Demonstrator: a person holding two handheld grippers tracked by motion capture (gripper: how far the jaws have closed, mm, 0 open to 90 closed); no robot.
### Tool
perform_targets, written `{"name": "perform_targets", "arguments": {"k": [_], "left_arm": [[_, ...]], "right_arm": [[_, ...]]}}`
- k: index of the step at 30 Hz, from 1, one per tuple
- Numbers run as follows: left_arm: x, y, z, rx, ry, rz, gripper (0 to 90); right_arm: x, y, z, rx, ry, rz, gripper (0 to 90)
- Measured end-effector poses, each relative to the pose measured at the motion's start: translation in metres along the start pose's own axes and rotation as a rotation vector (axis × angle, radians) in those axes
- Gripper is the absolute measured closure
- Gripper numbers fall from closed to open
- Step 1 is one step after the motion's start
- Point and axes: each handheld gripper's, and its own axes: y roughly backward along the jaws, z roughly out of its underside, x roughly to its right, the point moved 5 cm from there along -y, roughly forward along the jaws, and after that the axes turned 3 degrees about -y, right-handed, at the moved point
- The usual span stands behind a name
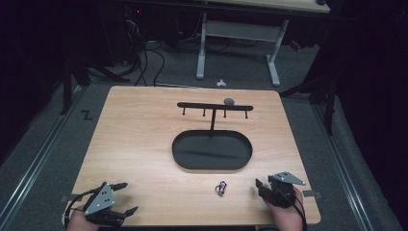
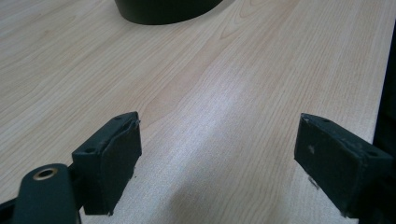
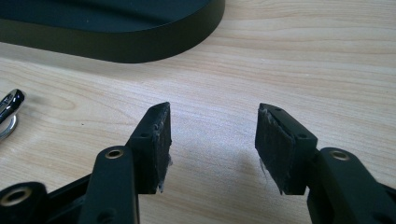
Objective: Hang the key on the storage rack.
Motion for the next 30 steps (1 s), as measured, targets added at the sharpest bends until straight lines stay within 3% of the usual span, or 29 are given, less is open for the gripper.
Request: {"name": "perform_targets", "arguments": {"k": [17,30], "left_arm": [[0.001,-0.001,0.0,-0.006,0.001,0.005,15.4],[0.001,-0.002,0.001,-0.007,0.0,0.007,15.4]], "right_arm": [[-0.003,-0.003,0.001,-0.023,-0.016,-0.02,44.3],[-0.02,-0.009,0.002,-0.057,0.046,-0.051,41.6]]}}
